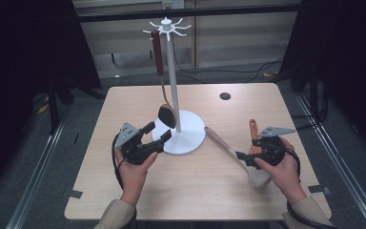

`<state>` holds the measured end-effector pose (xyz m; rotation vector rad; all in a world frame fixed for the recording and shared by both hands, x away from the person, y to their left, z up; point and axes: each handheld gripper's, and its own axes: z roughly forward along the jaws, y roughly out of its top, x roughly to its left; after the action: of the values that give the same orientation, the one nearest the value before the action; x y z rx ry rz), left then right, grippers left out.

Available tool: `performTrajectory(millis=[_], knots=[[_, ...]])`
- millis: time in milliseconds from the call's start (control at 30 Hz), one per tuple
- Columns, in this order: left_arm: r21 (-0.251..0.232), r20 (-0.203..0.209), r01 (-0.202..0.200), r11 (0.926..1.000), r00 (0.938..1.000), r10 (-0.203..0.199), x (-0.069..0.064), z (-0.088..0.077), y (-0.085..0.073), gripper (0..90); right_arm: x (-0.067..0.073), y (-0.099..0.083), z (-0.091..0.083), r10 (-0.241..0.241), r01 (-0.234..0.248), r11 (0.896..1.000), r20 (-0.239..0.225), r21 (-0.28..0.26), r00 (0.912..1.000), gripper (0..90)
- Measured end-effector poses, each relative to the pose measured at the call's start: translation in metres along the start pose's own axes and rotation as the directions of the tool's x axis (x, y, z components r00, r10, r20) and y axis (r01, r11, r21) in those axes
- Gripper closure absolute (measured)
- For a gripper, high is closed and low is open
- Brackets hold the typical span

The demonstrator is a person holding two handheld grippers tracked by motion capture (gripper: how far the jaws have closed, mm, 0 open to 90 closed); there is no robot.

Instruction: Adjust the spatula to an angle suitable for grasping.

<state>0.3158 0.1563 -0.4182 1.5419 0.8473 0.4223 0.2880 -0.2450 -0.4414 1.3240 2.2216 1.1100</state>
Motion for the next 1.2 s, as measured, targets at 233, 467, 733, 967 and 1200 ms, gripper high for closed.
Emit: performTrajectory(millis=[233,467,733,967,1200], knots=[[0.013,0.005,0.013,0.9998,0.9999,-0.013,0.000,-0.002,-0.006,24.9,0.002,0.010,0.014,-0.032,0.033,0.996,-0.011,0.079,0.9994,26.5],[0.008,-0.001,0.010,0.9999,1.0000,-0.010,0.000,-0.005,-0.006,24.6,0.003,0.017,0.032,-0.058,0.060,0.983,-0.020,0.175,0.9981,36.7],[0.018,-0.020,0.010,0.9998,0.9998,-0.009,0.004,-0.007,-0.006,24.3,0.006,0.026,0.050,-0.076,0.081,0.960,-0.026,0.268,0.9967,53.4],[0.027,-0.010,0.011,0.9996,0.9999,-0.011,0.004,-0.005,-0.009,24.1,0.008,0.034,0.066,-0.106,0.102,0.928,-0.008,0.358,0.9943,57.8],[0.030,-0.010,0.009,0.9995,0.9999,-0.009,0.003,-0.005,-0.010,23.8,0.007,0.032,0.078,-0.103,0.089,0.914,0.014,0.395,0.9946,61.3]])
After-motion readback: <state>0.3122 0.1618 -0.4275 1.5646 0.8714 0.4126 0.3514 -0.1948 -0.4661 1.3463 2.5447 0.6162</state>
